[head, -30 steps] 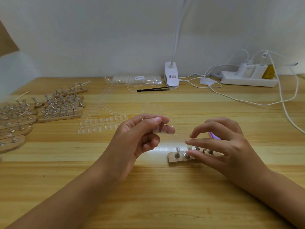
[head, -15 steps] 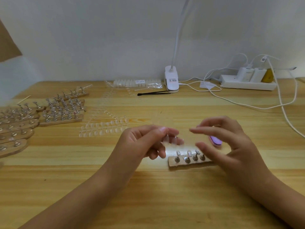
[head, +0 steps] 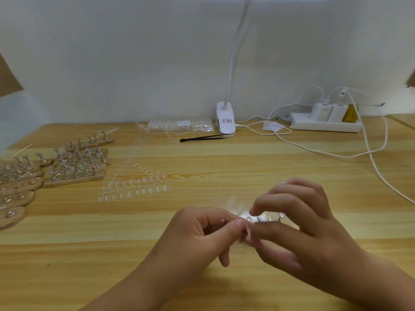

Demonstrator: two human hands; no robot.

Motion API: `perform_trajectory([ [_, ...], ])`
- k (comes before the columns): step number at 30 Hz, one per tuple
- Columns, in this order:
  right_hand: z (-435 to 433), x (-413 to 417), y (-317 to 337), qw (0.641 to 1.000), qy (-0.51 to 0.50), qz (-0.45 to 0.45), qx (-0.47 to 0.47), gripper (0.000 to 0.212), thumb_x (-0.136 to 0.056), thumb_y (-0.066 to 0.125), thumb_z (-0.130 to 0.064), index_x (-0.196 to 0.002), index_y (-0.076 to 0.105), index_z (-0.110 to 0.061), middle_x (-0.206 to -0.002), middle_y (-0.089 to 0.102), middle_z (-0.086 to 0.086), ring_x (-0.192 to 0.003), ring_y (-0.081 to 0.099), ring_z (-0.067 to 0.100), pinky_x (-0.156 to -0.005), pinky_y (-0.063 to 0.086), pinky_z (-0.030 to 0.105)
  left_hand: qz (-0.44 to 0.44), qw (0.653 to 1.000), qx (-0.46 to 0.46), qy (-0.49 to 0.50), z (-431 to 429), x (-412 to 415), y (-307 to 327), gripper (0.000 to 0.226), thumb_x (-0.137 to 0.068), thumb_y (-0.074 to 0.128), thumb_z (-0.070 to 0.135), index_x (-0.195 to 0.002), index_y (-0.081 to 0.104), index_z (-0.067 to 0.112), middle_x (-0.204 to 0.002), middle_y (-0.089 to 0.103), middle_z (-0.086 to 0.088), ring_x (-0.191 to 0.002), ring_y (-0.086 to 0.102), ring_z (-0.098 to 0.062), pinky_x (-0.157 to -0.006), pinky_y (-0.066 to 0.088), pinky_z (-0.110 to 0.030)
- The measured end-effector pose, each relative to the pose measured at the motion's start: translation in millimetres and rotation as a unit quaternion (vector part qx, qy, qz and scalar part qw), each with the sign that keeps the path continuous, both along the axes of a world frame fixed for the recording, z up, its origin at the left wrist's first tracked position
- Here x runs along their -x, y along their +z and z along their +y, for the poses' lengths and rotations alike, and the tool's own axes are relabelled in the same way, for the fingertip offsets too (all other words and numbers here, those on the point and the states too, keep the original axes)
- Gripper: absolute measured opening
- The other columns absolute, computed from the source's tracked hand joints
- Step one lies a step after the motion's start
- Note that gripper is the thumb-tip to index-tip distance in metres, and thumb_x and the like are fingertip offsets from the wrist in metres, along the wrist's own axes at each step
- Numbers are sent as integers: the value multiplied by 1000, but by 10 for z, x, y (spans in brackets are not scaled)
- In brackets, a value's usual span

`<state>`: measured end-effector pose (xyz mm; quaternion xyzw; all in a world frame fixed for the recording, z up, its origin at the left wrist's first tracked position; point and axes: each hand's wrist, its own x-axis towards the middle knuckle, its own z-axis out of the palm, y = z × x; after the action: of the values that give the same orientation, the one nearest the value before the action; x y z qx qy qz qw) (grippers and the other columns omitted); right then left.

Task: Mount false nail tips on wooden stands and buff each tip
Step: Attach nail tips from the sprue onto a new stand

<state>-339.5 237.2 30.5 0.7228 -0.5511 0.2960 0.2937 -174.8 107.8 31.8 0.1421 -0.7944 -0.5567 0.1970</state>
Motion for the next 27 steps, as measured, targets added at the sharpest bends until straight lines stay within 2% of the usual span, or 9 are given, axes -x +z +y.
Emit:
perform_trajectory([
  [3, 13, -69, 74, 956, 29, -278, -87, 11, -81, 69, -35, -81, 59, -32, -104, 58, -16, -105, 52, 8, -89, 39, 20, 48, 982, 183, -15, 14, -4, -31, 21, -91, 59, 43, -93, 76, 31, -60, 65, 6, -48, 52, -4, -50, 44, -22],
  [5, 13, -53, 161, 826, 102, -527, -173, 11, -72, 70, -37, -72, 62, -30, -99, 62, -15, -95, 58, 4, -77, 47, 16, 79, 947, 311, -15, 29, -9, -30, 20, -94, 57, 36, -96, 75, 27, -73, 69, 9, -54, 54, -4, -49, 44, -21],
  [6, 19, -14, 179, 770, 125, -598, -185, 12, -70, 71, -37, -69, 63, -28, -97, 65, -12, -89, 60, 4, -71, 49, 17, 88, 947, 308, -23, 47, -16, -24, 21, -95, 57, 35, -97, 75, 27, -79, 71, 9, -56, 58, -9, -49, 45, -23],
  [7, 26, 31, 183, 747, 127, -627, -180, 13, -68, 73, -35, -69, 63, -26, -94, 67, -9, -85, 61, 6, -69, 51, 20, 92, 962, 254, -34, 71, -20, -7, 20, -94, 57, 36, -98, 76, 29, -83, 73, 8, -58, 61, -15, -49, 46, -26],
  [9, 34, 56, 197, 758, 120, -623, -153, 10, -70, 75, -30, -72, 66, -26, -88, 70, -2, -82, 64, 10, -69, 52, 23, 87, 993, 56, -54, 85, -23, 44, 17, -90, 60, 39, -93, 76, 33, -87, 75, 8, -75, 70, -23, -54, 51, -26],
  [11, 37, 24, 181, 779, 119, -604, -120, 13, -71, 75, -32, -79, 69, -24, -85, 70, 4, -80, 66, 18, -68, 53, 24, 74, 991, -97, -59, 55, -16, 78, 22, -86, 61, 38, -89, 78, 23, -82, 75, 3, -88, 71, -14, -56, 51, -20],
  [15, 17, -25, 84, 861, 52, -497, -93, 14, -77, 69, -37, -89, 69, -29, -85, 70, -6, -78, 63, 19, -73, 49, 43, 36, 964, -253, -76, 9, 21, 137, 27, -77, 66, 39, -86, 79, 17, -72, 71, 7, -58, 63, -6, -51, 44, -13],
  [18, -16, -1, 51, 901, 26, -423, -87, 12, -81, 66, -36, -89, 72, -30, -88, 67, -13, -81, 61, 17, -72, 47, 38, 28, 948, -305, -88, 6, 20, 156, 28, -77, 68, 38, -88, 79, 14, -62, 58, 3, -58, 63, -8, -50, 43, -14],
  [27, -13, 73, 76, 914, 31, -385, -126, 25, -81, 66, -38, -99, 76, -24, -95, 66, -12, -90, 65, 10, -73, 46, 14, 39, 948, -302, -94, -5, 17, 167, 29, -82, 62, 38, -93, 78, 16, -66, 66, 6, -58, 62, -6, -51, 44, -12],
])
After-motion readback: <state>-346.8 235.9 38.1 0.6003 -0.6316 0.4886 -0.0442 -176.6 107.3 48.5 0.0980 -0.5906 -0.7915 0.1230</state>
